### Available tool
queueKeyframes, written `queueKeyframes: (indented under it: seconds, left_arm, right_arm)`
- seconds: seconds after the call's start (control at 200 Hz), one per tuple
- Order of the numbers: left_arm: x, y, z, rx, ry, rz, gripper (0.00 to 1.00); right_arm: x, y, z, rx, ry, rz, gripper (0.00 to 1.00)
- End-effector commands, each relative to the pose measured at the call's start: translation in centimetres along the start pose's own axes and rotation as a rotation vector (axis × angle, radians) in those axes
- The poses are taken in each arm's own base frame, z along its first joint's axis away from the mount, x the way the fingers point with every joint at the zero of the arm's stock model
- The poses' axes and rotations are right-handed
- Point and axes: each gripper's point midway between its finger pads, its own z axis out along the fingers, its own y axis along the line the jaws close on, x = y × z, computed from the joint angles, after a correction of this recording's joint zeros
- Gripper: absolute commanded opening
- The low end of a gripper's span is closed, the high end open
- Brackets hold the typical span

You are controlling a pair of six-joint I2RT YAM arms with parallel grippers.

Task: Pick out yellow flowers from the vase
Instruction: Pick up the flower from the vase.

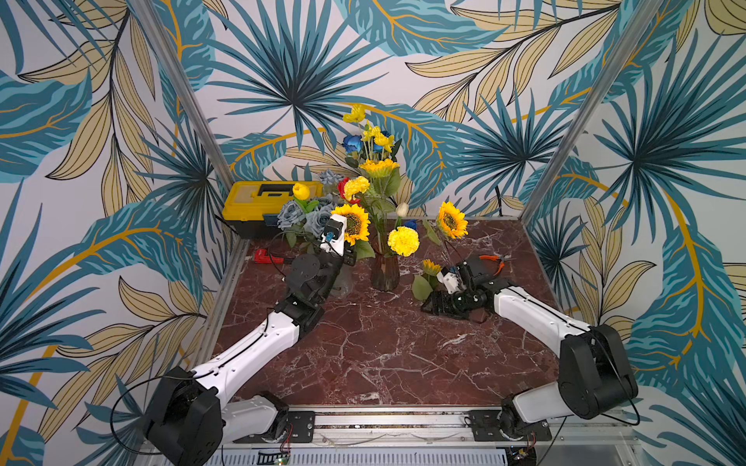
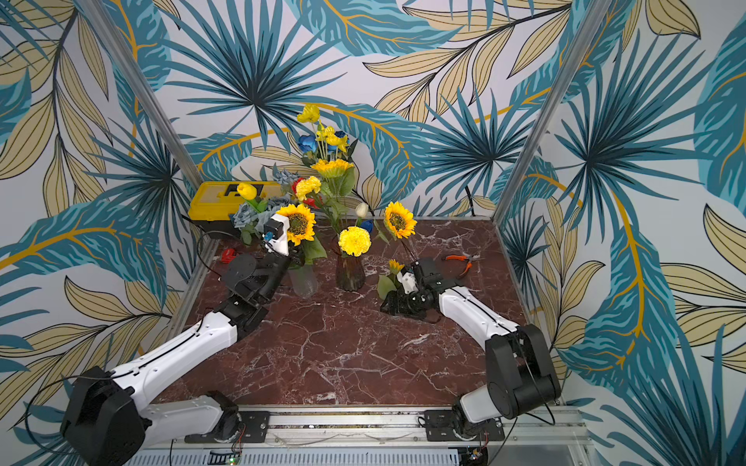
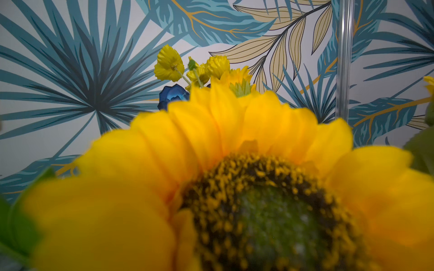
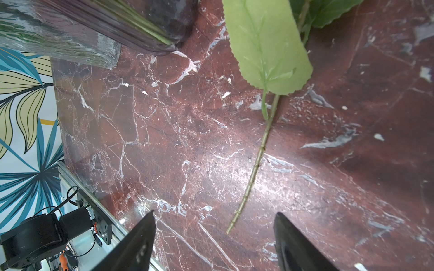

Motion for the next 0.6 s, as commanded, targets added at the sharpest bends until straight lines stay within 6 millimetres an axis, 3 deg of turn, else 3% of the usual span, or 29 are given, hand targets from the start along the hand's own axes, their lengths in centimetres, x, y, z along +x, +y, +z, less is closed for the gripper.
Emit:
queueKeyframes:
  seconds: [0.0,0.596]
  left_arm:
    - [-3.4,-0.6,-0.7,0.056,-0.086,-0.054,0.36]
    - [-9.5,-0.1,-4.3,0.096,-0.219,-0.109,0.27]
  right_arm:
    - [0.6,-0.2,0.0,0.001,0.015,0.004,0.79]
    - [0.7,0.0,-0.4,-0.003,-0.002,-0.005,0.79]
